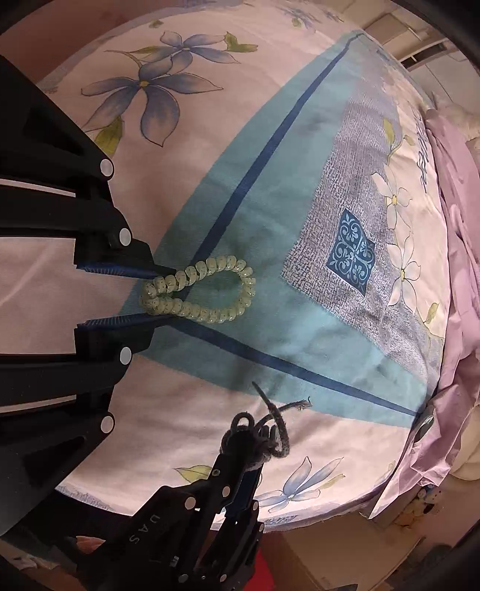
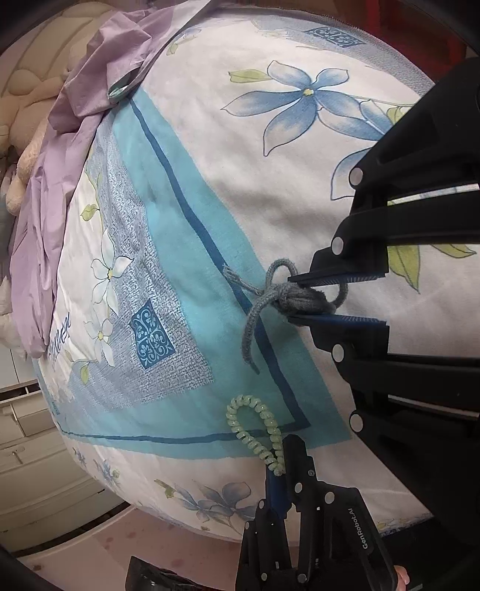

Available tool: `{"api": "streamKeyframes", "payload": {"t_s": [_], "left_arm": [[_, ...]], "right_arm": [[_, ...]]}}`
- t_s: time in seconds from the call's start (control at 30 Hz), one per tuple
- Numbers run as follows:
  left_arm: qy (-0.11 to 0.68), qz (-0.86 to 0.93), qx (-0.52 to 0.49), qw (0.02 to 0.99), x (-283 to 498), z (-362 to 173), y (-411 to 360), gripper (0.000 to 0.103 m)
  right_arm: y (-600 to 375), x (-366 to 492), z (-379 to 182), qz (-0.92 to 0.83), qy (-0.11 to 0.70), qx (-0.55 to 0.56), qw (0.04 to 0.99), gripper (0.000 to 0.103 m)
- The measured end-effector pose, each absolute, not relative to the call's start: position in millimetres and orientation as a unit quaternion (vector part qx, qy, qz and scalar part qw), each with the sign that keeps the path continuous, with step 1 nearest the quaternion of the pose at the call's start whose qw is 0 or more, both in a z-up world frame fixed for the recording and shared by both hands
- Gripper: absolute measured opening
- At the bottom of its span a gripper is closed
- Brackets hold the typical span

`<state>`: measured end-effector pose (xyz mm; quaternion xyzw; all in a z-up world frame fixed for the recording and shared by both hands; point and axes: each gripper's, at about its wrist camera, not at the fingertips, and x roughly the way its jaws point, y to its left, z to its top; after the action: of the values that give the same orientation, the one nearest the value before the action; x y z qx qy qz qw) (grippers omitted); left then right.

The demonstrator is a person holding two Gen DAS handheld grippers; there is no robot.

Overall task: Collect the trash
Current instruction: 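Lift both hair ties and carry them over the pink bucket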

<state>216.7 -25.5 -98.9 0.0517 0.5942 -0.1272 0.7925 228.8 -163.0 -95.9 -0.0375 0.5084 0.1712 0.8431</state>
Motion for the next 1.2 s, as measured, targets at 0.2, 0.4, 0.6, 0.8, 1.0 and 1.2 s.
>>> {"api": "streamKeyframes", "payload": {"t_s": [0.2,0.4,0.6,0.8,1.0,1.2], "left_arm": [[0.591,-0.128,0.052,0.795,186.1,-83.0,-31.7,0.019],[0.584,-0.133,0.067,0.798,150.9,-66.1,-47.1,0.019],[0.579,-0.147,0.085,0.797,112.2,-51.4,-70.7,0.019],[0.577,-0.166,0.099,0.794,82.3,-41.0,-98.0,0.019],[0.570,-0.187,0.116,0.791,60.5,-29.7,-129.8,0.019],[0.563,-0.210,0.134,0.788,47.3,-20.8,-162.3,0.019]], "right_arm": [[-175.1,193.1,-76.5,0.173,0.503,-0.032,0.846,0.014],[-189.4,154.4,-62.4,0.172,0.503,-0.024,0.847,0.014],[-206.0,111.0,-46.3,0.167,0.501,-0.029,0.849,0.014],[-236.3,76.2,-31.5,0.144,0.497,-0.022,0.856,0.014],[-269.7,46.7,-22.2,0.119,0.494,-0.011,0.861,0.014],[-305.5,25.0,-15.6,0.089,0.490,0.003,0.867,0.014]]}}
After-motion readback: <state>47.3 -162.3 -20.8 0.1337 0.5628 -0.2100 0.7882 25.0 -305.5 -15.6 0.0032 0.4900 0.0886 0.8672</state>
